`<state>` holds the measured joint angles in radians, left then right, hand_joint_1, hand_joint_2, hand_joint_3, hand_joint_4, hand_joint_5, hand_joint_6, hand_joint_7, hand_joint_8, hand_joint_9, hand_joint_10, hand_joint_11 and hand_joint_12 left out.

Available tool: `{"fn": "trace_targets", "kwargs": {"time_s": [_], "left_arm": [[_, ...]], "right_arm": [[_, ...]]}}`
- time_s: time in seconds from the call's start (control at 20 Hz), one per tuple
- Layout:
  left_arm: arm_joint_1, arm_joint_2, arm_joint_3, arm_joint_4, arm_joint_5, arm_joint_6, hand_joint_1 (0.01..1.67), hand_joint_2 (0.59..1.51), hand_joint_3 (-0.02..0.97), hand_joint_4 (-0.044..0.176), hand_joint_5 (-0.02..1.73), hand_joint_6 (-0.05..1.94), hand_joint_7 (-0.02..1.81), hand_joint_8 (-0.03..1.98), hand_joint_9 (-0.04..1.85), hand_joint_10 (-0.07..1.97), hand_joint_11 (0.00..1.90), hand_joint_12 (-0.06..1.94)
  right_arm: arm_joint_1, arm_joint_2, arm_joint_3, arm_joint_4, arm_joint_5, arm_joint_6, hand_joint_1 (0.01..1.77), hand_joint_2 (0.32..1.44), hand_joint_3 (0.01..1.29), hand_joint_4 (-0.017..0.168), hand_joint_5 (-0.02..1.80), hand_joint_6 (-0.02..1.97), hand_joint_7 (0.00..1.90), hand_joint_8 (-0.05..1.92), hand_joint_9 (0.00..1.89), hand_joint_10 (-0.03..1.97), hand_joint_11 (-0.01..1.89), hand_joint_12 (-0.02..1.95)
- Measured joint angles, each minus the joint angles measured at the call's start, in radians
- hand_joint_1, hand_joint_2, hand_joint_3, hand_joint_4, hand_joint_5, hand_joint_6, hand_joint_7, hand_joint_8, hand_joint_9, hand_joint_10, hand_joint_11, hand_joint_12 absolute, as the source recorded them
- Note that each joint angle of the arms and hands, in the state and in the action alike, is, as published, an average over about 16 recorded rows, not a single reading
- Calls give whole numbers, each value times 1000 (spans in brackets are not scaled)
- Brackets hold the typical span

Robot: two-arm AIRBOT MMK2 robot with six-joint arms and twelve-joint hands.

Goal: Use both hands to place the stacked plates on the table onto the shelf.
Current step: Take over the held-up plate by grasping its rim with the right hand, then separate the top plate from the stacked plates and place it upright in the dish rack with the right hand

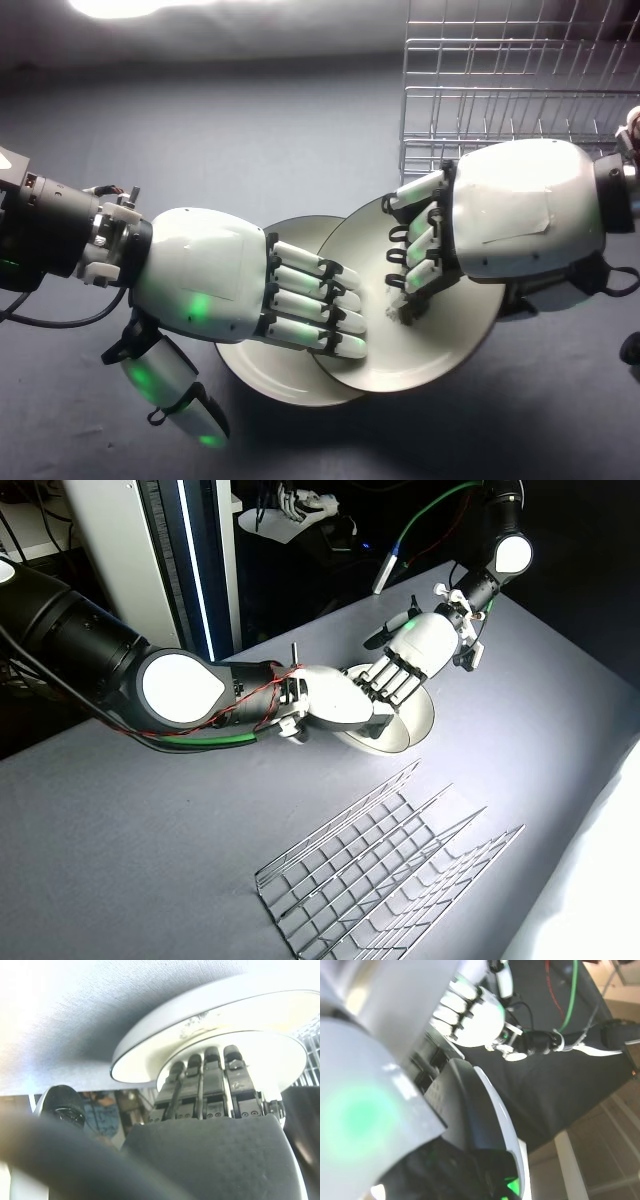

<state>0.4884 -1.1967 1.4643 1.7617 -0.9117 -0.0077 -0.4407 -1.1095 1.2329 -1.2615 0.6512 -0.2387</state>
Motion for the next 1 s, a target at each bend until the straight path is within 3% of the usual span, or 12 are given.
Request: {"fn": "trace_targets", "kwargs": {"time_s": [0.3,0.6,0.75,1.0], "left_arm": [[-32,28,-7,10,-4,-12,12,1107,19,-6,-6,-25,14,-8,17,7,16,-15],[-92,111,-46,12,-4,-35,12,1109,19,-2,9,-8,32,5,19,7,17,-15],[-124,166,-72,10,-2,-48,12,1110,19,0,16,0,42,11,18,6,17,-14],[-165,261,-103,5,2,-68,11,1110,19,1,25,8,48,16,21,6,17,-14]], "right_arm": [[4,-6,1,10,10,-7,1195,1012,14,-8,760,402,828,364,835,780,583,1316],[26,-2,-13,17,11,-8,1235,995,13,-8,797,602,876,599,911,1144,750,1283],[46,4,-29,27,3,-7,1253,993,13,-7,813,672,894,665,924,1194,758,1277],[92,24,-66,59,-15,-3,1282,994,13,-4,850,804,926,774,935,1115,746,1286]]}}
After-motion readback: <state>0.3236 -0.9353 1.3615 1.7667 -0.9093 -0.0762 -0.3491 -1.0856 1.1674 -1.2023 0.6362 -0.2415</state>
